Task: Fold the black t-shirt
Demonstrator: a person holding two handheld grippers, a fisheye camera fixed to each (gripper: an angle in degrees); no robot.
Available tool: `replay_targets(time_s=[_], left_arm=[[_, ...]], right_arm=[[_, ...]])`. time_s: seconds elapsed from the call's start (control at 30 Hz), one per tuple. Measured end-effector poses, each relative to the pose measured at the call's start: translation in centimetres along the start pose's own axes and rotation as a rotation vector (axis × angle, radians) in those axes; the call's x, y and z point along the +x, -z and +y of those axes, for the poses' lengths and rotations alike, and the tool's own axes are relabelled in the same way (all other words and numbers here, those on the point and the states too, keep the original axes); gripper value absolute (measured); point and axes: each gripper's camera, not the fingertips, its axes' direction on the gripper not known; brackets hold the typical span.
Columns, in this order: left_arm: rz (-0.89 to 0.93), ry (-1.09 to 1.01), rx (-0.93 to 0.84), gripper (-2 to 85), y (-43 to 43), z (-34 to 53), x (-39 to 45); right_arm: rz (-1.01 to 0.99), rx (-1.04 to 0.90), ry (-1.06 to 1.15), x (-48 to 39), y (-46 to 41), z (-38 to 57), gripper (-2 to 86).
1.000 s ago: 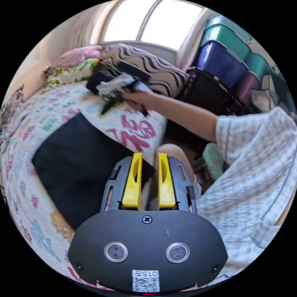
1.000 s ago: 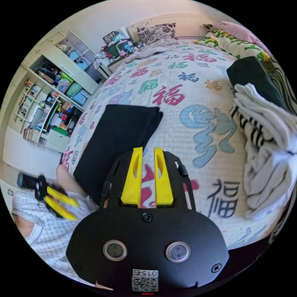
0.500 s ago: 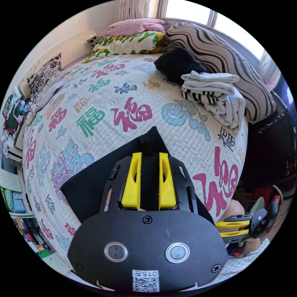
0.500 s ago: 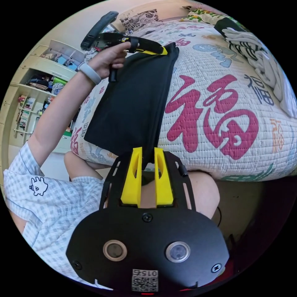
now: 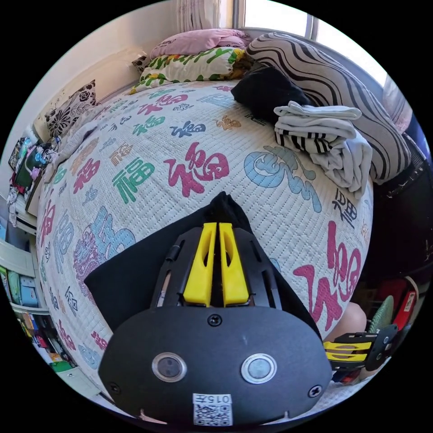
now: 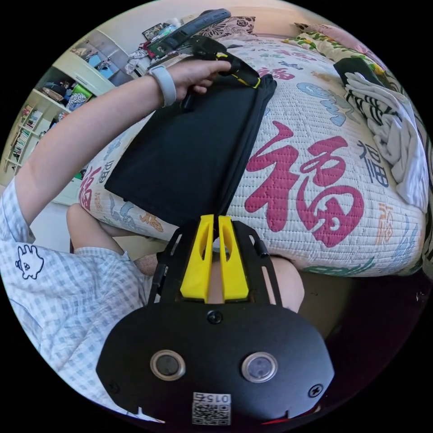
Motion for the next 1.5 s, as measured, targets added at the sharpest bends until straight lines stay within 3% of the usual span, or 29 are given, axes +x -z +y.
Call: replay_targets(time_s=[0.23, 0.33, 0.43, 0.57, 0.8, 0.93, 1.17, 1.23, 1.3, 1.5], left_arm=[[0.062, -0.022, 0.148, 6.2, 5.8, 3.6, -7.4], [0.115, 0.039, 0.195, 7.6, 8.1, 7.2, -13.5], [0.153, 0.139, 0.231, 8.8, 9.1, 10.8, -20.2], [0.297, 0.27, 0.237, 10.3, 7.7, 14.5, -28.8], [0.515, 0.436, 0.175, 13.1, 1.3, 17.9, -38.2], [0.693, 0.47, 0.23, 13.2, -0.5, 19.0, -41.2], [0.86, 0.402, 0.157, 10.2, -2.9, 18.6, -43.4], [0.827, 0.364, 0.102, 5.5, -3.1, 18.3, -43.1], [0.799, 0.307, 0.16, 1.9, -1.7, 18.4, -43.2], [0.701, 0.227, 0.271, 0.3, 3.1, 17.4, -42.9]], right_arm=[[0.109, 0.014, 0.035, -0.4, 1.4, 0.4, 6.2], [0.15, 0.122, 0.063, 0.3, 3.6, -0.6, 6.8], [0.065, 0.242, 0.107, 2.2, 5.4, -3.0, 7.7], [-0.27, 0.389, 0.07, 8.6, 5.5, -8.0, 9.6], [-0.432, 0.327, -0.133, 17.6, 0.9, -14.7, 10.9], [-0.493, 0.236, -0.134, 19.0, -1.1, -17.0, 11.1], [-0.662, 0.152, -0.104, 19.9, -3.6, -19.7, 9.3], [-0.656, 0.136, -0.086, 19.6, -3.6, -19.8, 7.8], [-0.627, 0.156, -0.064, 19.2, -2.7, -19.6, 6.0], [-0.503, 0.278, 0.001, 16.3, 1.8, -20.4, 5.3]])
